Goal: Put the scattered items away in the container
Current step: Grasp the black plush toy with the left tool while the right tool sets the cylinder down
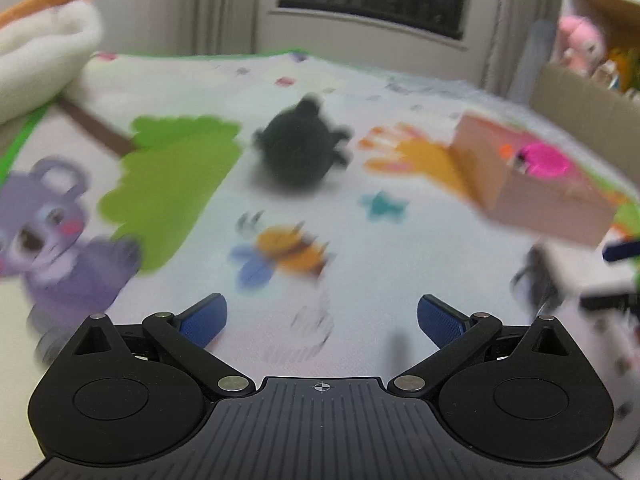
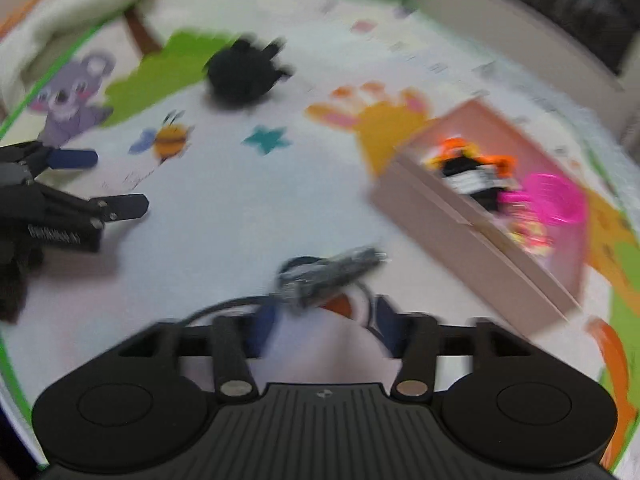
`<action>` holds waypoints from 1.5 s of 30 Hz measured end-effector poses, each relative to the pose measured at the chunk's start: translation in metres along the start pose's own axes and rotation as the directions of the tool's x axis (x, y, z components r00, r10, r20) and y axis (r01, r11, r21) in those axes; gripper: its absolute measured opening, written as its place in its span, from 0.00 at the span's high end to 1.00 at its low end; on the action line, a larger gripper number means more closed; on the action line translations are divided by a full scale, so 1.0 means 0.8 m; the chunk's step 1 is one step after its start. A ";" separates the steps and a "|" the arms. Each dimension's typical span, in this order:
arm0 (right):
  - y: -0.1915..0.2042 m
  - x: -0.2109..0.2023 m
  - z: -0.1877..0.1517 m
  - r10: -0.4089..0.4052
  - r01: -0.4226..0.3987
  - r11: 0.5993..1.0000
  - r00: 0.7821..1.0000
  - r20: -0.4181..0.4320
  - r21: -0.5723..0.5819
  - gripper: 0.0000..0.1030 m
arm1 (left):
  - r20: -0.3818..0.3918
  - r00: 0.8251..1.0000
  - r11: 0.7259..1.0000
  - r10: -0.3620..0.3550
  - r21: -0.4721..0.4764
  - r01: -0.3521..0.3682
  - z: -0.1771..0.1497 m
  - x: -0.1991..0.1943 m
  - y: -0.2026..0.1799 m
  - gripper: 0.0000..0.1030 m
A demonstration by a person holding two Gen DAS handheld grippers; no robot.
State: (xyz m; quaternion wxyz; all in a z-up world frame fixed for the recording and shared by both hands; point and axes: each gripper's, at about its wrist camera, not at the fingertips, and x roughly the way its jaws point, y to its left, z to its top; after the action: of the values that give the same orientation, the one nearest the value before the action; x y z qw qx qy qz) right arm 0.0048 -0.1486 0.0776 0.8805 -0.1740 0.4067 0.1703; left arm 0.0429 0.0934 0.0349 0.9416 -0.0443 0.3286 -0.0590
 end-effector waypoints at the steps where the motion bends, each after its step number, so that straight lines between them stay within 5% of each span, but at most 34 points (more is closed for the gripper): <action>1: -0.005 -0.007 -0.012 -0.020 0.019 1.000 0.999 0.035 0.023 0.19 | 0.023 1.000 1.000 0.006 0.011 -0.006 0.015 0.003 -0.002 0.00; 5: -0.026 -0.007 -0.054 -0.035 0.020 0.987 0.996 0.088 0.162 0.13 | 0.093 0.990 0.992 0.102 0.061 -0.108 0.080 0.045 -0.011 0.00; 9: -0.027 0.006 -0.093 -0.029 0.006 0.971 0.995 0.090 0.240 0.02 | -0.004 0.984 0.982 0.178 0.065 -0.178 0.120 0.127 -0.007 0.00; 11: -0.024 0.013 -0.106 -0.017 -0.007 0.966 0.996 0.089 0.260 0.00 | -0.046 0.977 0.977 0.208 0.046 -0.206 0.125 0.156 0.000 0.00; 17: -0.023 0.019 -0.129 -0.015 -0.033 0.947 0.989 0.149 0.320 0.00 | -0.005 0.974 0.971 0.228 0.071 -0.227 0.114 0.179 0.003 0.01; 18: -0.024 0.019 -0.132 -0.014 -0.041 0.942 0.987 0.163 0.332 0.00 | -0.005 0.974 0.972 0.226 0.068 -0.225 0.114 0.179 0.004 0.03; 20: -0.025 0.019 -0.136 -0.012 -0.054 0.936 0.983 0.184 0.347 0.00 | -0.013 0.977 0.975 0.212 0.068 -0.211 0.114 0.177 0.005 0.29; 24: -0.029 0.019 -0.138 0.000 -0.070 0.933 0.981 0.196 0.352 0.00 | -0.020 0.976 0.972 0.218 0.094 -0.215 0.115 0.167 -0.009 0.29; 30: -0.035 0.015 -0.143 0.026 -0.105 0.931 0.974 0.224 0.350 0.00 | -0.037 0.997 0.983 0.067 0.173 -0.060 0.077 0.108 -0.059 0.30; 34: -0.059 0.001 -0.148 0.067 -0.165 0.887 0.970 0.234 0.430 0.00 | -0.063 0.995 0.971 -0.080 0.221 0.092 0.036 0.063 -0.105 0.29; 40: -0.102 -0.019 -0.177 -0.079 -0.047 0.813 0.979 0.190 0.580 0.00 | -0.040 0.977 0.934 -0.209 0.289 0.211 -0.014 -0.004 -0.162 0.29; 45: -0.098 -0.016 -0.181 -0.110 0.011 0.835 0.983 0.148 0.551 0.00 | -0.062 0.966 0.898 -0.250 0.357 0.256 -0.053 -0.039 -0.179 0.24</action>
State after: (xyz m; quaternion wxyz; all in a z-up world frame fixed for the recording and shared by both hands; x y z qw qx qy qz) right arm -0.0631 -0.2843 0.0127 0.9304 0.0876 0.3543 0.0335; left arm -0.0193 -0.0459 0.0382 0.9154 0.0883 0.3104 -0.2407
